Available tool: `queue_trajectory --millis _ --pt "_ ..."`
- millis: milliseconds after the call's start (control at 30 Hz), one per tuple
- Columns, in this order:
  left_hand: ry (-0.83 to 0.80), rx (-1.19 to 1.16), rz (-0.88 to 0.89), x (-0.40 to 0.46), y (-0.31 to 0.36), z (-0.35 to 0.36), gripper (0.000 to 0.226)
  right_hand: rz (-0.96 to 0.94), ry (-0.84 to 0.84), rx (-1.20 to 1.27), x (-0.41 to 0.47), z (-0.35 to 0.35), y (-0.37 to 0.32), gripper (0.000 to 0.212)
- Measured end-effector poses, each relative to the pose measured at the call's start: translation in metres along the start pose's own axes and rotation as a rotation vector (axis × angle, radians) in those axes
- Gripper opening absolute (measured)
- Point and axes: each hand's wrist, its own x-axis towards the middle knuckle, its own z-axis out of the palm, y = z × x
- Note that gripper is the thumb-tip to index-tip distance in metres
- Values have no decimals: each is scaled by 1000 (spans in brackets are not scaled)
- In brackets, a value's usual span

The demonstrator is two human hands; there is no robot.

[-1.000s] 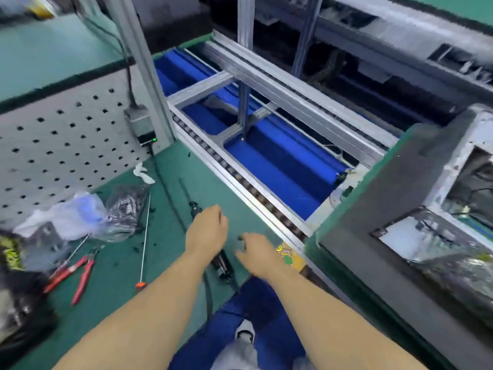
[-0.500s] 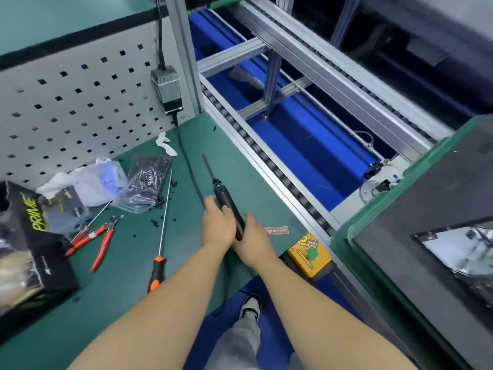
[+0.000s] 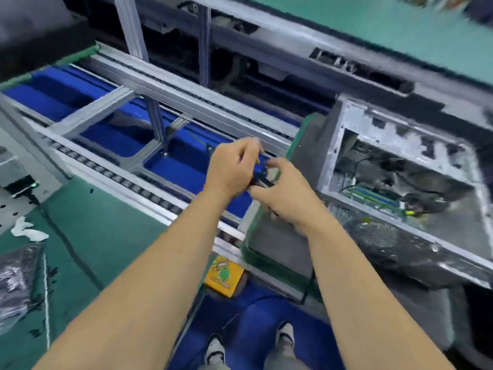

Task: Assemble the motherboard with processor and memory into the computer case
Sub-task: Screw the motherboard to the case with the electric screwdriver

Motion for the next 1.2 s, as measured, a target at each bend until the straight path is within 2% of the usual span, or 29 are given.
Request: queue_trajectory --millis 67,167,333,367,433,500,533,567,667,700,800,900,967,1033,1200 --pt "-88 -35 135 23 31 30 49 37 67 110 -13 -59 -4 66" --pt "-163 2 373 46 73 82 40 61 173 350 -33 -134 1 66" --pt "-313 133 688 70 116 159 53 47 242 664 -50 -214 13 66" --pt "-346 135 679 72 123 173 55 33 247 689 -49 -223 13 63" --pt "-384 -51 467 72 138 192 49 -26 221 713 -45 -236 14 48" --pt "-383 -181 252 74 150 209 22 -81 181 706 -38 -251 18 29" --pt "-378 -196 214 79 152 218 11 -102 177 674 -34 -262 24 29" --pt "-396 -222 162 83 157 224 9 -135 187 612 -30 -274 31 32" --pt "-464 -289 169 101 172 234 37 -345 312 243 -17 -310 59 28" --pt "-509 -308 190 105 176 236 50 -409 330 141 -11 -318 67 34" --pt "-569 -328 159 113 188 244 77 -532 255 -37 8 -328 81 75" --pt "-512 -351 50 118 190 243 87 -594 156 -32 27 -333 81 86" --pt "-506 -367 -8 123 188 239 87 -616 157 -90 36 -333 80 85" --pt "-554 -374 -23 128 191 236 86 -624 238 -125 44 -331 80 78" --pt "-652 -469 -87 137 206 241 71 -549 439 -59 47 -334 74 42"
